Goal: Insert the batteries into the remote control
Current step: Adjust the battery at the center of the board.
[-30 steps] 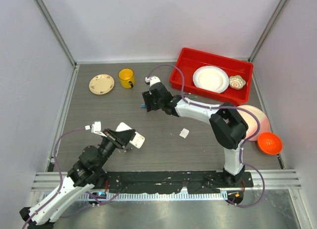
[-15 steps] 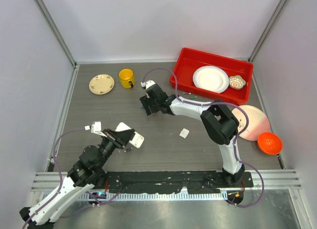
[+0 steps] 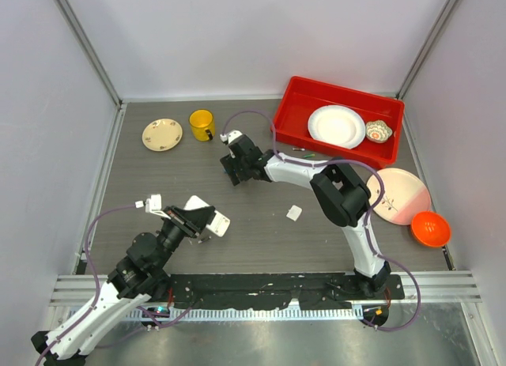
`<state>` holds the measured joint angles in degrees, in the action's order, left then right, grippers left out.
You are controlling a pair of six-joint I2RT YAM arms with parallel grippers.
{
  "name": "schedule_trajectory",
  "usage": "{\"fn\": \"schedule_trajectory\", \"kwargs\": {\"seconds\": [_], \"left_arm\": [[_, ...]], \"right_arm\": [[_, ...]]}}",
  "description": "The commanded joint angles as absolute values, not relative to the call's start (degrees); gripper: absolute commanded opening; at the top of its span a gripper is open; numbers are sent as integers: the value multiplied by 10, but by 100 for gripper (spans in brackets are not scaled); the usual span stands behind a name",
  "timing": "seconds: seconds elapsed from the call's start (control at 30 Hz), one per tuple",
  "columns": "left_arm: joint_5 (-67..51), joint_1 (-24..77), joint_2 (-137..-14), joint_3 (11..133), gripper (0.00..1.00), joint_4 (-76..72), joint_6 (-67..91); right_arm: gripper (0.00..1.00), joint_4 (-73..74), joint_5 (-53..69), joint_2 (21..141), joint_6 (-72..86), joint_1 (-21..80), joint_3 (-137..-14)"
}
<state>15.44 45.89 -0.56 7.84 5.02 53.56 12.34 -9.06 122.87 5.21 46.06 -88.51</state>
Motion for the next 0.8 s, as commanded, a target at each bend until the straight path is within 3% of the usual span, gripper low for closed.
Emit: {"fn": "schedule_trajectory", "kwargs": {"seconds": [0.0, 0.5, 0.77], "left_arm": [[161, 457, 3, 94, 0, 22, 530], [161, 457, 6, 87, 0, 18, 534], [161, 457, 6, 84, 0, 18, 534]], "right_arm": [[75, 124, -107, 1237, 37, 462, -914], [73, 127, -114, 1258, 36, 463, -923], [66, 125, -99, 1266, 45, 463, -925]]}}
